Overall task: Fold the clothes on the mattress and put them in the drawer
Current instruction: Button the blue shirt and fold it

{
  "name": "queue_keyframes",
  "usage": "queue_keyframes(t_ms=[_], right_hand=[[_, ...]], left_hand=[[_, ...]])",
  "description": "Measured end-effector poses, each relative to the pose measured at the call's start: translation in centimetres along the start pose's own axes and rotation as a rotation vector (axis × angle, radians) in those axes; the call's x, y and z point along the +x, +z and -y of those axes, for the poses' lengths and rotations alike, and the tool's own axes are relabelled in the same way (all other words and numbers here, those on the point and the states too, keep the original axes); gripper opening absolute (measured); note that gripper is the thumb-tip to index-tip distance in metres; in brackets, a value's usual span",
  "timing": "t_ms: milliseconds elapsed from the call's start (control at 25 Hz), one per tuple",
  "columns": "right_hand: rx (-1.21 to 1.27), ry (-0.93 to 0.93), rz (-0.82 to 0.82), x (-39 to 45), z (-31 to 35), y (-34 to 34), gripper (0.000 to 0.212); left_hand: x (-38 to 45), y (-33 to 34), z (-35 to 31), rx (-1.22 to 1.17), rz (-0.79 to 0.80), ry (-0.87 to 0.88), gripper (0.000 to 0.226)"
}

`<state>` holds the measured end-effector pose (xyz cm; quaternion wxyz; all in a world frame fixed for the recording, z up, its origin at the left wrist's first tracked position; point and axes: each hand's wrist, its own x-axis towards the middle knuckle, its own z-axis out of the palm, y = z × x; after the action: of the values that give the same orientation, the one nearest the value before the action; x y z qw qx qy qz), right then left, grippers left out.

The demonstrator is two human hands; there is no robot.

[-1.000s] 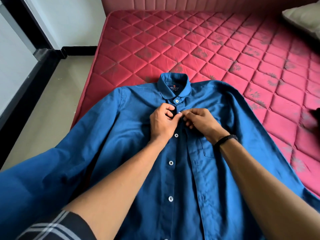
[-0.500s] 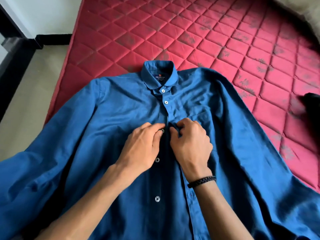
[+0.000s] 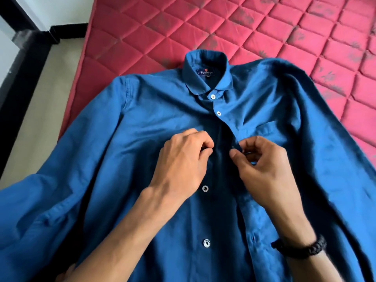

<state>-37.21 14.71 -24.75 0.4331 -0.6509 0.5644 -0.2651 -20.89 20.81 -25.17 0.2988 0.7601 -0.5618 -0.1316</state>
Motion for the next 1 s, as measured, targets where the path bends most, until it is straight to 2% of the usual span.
queue_keyframes(t_ms=[120, 360, 680, 1000], right_hand=[[0.119, 0.033, 0.02, 0.1, 0.4, 0.3, 0.018], [0.477, 0.099, 0.102, -0.3, 1.0, 0.2, 0.009], [0.413, 0.101, 0.13, -0.4, 0.4, 0.9, 0.003], [0.57, 0.122, 0.2, -0.1, 0.0, 0.8, 0.005]], left_hand=[[0.4, -0.5, -0.6, -0.035, -0.016, -0.069, 0.005], [0.1, -1.4, -1.9, -0.462, 0.027, -0.322, 0.011], [-0.2, -0.6, -1.9, -0.653, -0.005, -0.412, 0.008], [-0.1, 0.0, -1.4, -0.738, -0.006, -0.458, 0.008]])
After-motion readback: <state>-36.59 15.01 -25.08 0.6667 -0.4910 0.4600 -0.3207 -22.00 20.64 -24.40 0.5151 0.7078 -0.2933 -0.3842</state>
